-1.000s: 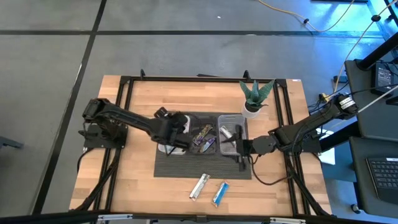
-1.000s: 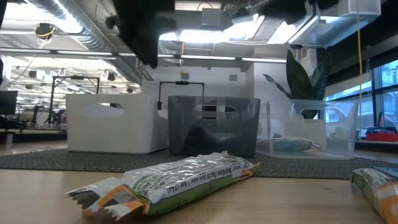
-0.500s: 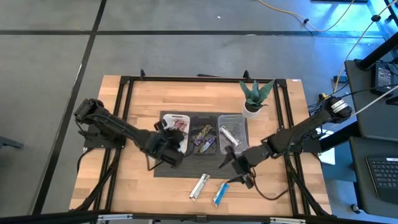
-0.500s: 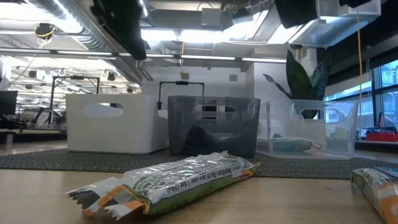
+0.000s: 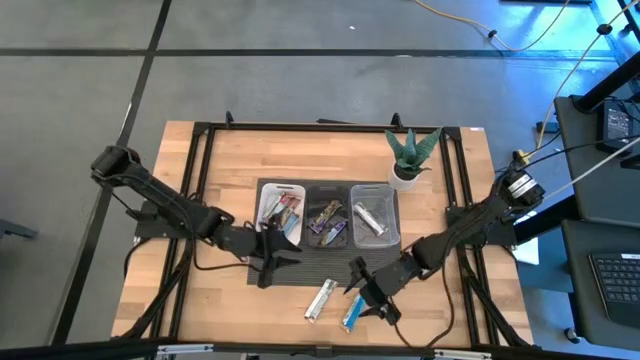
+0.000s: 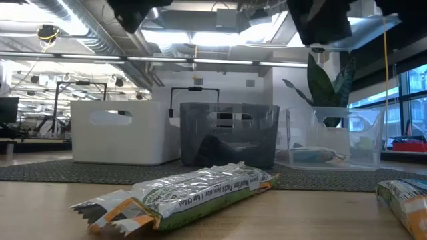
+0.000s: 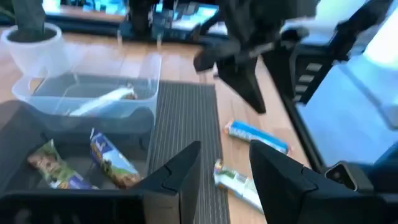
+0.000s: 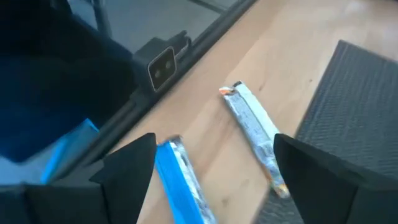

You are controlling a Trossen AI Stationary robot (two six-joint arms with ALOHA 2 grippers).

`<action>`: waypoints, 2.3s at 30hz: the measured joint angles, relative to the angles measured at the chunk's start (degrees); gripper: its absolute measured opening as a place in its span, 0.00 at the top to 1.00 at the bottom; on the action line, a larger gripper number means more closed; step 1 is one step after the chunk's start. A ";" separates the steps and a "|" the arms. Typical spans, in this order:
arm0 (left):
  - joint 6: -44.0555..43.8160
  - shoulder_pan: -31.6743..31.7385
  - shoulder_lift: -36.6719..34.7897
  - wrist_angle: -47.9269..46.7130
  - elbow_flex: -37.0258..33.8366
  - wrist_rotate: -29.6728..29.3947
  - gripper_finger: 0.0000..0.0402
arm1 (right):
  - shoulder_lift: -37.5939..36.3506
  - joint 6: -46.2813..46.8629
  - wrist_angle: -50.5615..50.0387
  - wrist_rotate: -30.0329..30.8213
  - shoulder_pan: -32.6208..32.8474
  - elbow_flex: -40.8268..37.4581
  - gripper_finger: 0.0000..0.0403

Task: Pick and place Granola Bars by type
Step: Put the yellow granola bar into the transparent bin

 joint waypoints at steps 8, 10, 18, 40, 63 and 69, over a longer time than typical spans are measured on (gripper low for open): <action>4.21 0.17 -2.08 22.77 -12.36 0.01 0.67 | 7.81 4.26 2.37 0.00 0.77 0.07 0.19; 4.58 0.32 -2.20 23.36 -12.84 0.01 0.67 | 9.99 6.57 3.28 0.00 0.79 0.07 0.19; 4.36 0.94 -2.43 23.16 -12.90 -0.04 0.67 | 12.82 7.88 2.59 -0.02 0.81 0.00 0.19; 7.23 0.96 -2.41 22.83 -12.90 -0.30 0.68 | 16.45 0.51 3.76 -0.17 1.78 0.15 0.31; 7.37 0.94 -2.41 22.81 -12.90 -0.34 0.67 | 16.56 0.31 3.83 0.07 1.73 0.09 0.57; 7.37 0.94 -2.40 22.80 -12.90 -0.34 0.67 | 16.56 0.33 3.99 0.09 1.73 0.04 0.60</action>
